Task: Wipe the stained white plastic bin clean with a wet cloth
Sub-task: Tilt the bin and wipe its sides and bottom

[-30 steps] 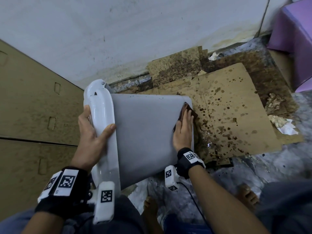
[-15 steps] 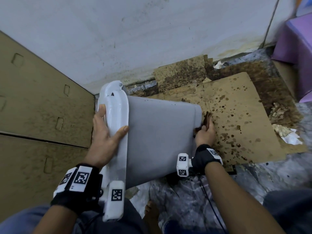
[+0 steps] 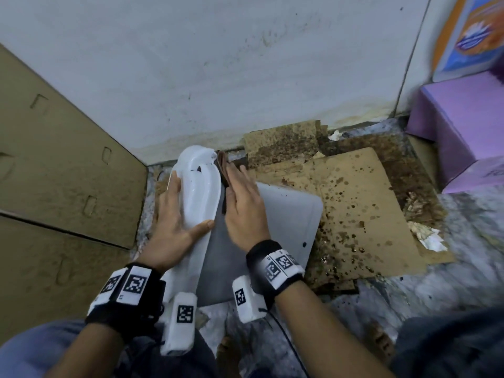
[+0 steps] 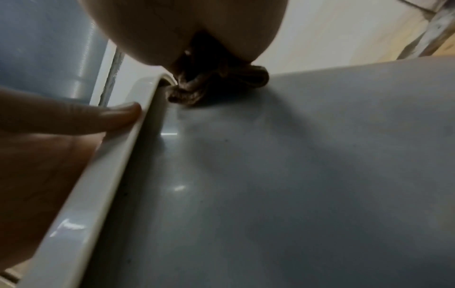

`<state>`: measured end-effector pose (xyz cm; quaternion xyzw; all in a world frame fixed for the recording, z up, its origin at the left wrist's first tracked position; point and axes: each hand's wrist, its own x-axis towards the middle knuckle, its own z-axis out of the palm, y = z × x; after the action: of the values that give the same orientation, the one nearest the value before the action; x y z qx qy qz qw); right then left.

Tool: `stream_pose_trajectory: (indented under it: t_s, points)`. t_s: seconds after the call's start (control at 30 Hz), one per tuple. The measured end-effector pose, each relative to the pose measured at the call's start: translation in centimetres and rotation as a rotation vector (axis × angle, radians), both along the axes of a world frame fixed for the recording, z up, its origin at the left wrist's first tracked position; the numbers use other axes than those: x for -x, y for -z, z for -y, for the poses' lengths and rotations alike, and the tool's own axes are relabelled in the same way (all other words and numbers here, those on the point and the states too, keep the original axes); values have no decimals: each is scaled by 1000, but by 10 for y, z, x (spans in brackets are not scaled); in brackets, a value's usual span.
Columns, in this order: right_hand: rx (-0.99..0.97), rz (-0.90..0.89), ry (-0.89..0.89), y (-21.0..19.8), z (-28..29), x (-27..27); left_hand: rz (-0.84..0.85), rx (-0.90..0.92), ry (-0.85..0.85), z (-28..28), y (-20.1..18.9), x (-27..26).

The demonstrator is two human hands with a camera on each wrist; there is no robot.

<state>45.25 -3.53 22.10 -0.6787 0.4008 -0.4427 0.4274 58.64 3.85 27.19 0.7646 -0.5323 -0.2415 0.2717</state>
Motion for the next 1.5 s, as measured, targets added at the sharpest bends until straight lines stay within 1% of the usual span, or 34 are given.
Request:
stream_pose_trajectory:
  t_s: [0.1, 0.2, 0.3, 0.33, 0.4, 0.5, 0.6, 0.63, 0.7, 0.8, 0.9, 0.97, 1.03, 1.1, 1.17, 1.23, 1.33, 1.4, 1.5]
  points:
    - [18, -41, -26, 7, -14, 8, -13, -49, -7, -7, -8, -2]
    - [-1, -76, -15, 18, -28, 16, -40, -70, -71, -8, -19, 0]
    - [-35, -82, 23, 28, -33, 25, 94, -39, -81, -3, -24, 5]
    - [-50, -80, 29, 30, -33, 27, 114, -27, -98, 0, -23, 7]
    - [-72, -76, 39, 32, -31, 30, 84, -4, -135, 1, -21, 9]
    - [-49, -80, 65, 27, -32, 25, 42, 43, -99, 4, -18, 5]
    - [64, -92, 51, 16, -39, 14, -127, 14, -55, 6, -17, 9]
    - [93, -101, 41, 14, -42, 11, -160, 22, -42, 7, -17, 11]
    - [112, -123, 32, 15, -45, 9, -177, 30, -22, 7, -15, 13]
    - [140, -161, 70, 32, -38, 17, -178, 45, 25, 9, -12, 11]
    - [60, -188, 145, 64, -23, 34, -121, 48, 78, 14, -11, 11]
    - [-46, -198, 200, 89, -11, 49, -65, 42, 91, 16, -12, 12]
    - [-145, -182, 249, 107, -1, 60, -53, 35, 88, 18, -13, 14]
    - [-208, -143, 286, 111, 5, 59, -56, 21, 87, 20, -13, 14]
    - [-246, -99, 297, 100, 2, 50, -48, 8, 82, 22, -14, 14]
    - [-197, -80, 265, 82, -12, 37, -44, 6, 79, 23, -14, 12]
    - [-43, -42, 155, 60, -36, 18, -54, -12, 66, 22, -15, 8]
    - [13, -38, 120, 61, -41, 14, -82, -27, 60, 20, -14, 4]
    - [39, -84, 133, 79, -29, 25, -118, -18, 64, 17, -11, -3]
